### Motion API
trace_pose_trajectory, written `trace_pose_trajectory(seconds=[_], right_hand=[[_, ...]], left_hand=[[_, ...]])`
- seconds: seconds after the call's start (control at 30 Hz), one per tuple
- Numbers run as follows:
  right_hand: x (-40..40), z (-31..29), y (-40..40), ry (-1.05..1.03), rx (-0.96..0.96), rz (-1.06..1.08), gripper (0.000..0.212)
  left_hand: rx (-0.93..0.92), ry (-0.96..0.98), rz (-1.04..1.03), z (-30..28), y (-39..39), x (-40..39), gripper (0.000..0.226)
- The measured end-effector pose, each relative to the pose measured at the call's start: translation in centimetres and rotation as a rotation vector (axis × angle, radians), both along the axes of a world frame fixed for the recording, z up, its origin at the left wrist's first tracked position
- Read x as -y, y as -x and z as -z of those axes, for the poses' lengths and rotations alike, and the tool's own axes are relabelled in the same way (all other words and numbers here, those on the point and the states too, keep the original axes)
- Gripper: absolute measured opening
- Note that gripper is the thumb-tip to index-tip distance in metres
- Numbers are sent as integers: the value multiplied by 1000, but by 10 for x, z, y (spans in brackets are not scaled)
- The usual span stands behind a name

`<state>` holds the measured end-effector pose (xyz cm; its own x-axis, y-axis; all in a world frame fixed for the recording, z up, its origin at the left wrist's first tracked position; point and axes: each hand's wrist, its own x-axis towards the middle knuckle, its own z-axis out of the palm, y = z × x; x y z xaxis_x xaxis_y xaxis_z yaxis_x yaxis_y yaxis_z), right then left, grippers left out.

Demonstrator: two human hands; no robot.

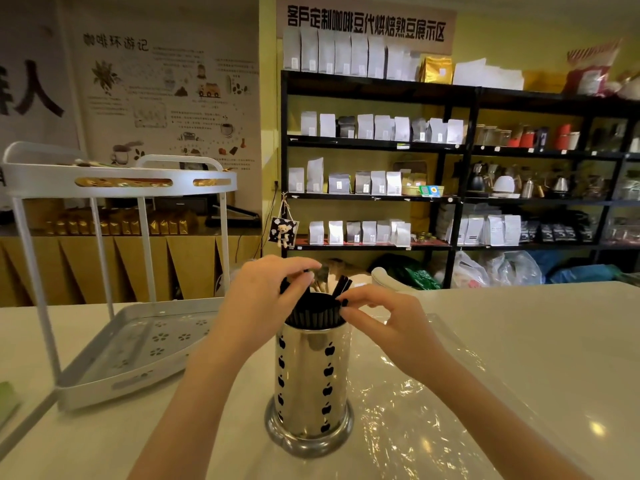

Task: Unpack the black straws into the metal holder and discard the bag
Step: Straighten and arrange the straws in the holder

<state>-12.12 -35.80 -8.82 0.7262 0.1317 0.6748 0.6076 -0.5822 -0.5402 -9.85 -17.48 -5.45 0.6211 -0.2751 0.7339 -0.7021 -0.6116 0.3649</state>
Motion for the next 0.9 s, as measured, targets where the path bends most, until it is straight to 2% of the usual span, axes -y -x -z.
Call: trace_pose_trajectory(seconds=[0.17,0.27,0.43,0.53,0.7,0.77,0.9], right_hand=[[1,-13,1,102,59,10,15],[2,-32,2,99,122,22,17],[3,-71,1,118,181,30,21],[4,-98,3,115,267,61,18],[8,-141,23,-133,416,60,15],[12,-147,28,-256,428,35,15],[24,-135,25,-544,340,30,13]], left_hand=[[-46,-122,8,1,-2,2,23],[-143,-185,35,-1,-1,3,34],[-207,-109,87,-4,3,3,34],[-251,-103,77,-2,3,5,47],[-78,-93,103,-2,8,12,43],[-14,23,184,-5,13,13,31],[-19,293,224,-13,21,2,26]])
